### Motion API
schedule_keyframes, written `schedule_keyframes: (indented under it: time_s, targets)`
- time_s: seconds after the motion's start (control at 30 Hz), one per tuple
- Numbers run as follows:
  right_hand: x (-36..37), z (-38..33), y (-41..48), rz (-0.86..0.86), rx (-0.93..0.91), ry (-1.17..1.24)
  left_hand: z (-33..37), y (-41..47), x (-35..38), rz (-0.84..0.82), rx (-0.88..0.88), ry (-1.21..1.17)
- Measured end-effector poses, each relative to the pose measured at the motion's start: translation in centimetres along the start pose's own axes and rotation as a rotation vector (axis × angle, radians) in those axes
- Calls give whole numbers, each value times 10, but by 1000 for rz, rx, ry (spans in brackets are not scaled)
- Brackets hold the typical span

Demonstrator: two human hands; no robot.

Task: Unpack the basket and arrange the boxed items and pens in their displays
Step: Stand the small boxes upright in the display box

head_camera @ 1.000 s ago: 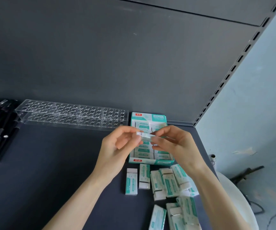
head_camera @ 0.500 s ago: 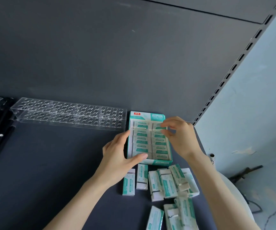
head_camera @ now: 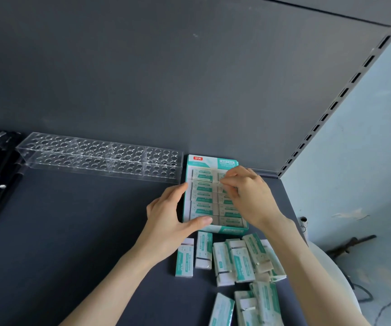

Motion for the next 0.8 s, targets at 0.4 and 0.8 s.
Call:
schedule_keyframes:
  time_s: [0.4,0.8]
  targets:
    - [-21,-7,-33,3,75,258,15,-7,-13,74,16,4]
    - [-26,1,-140,31,225,208,19,-67,-5,25,141,432]
Point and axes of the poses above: each hand's wrist, its own y-axis towards the middle knuckle, its own x-axis out of the palm, z = x × y, the point moved 4 cm from there along y, towards the middle knuckle, and after that the axes turned 15 degrees about x, right-handed, at the moved point
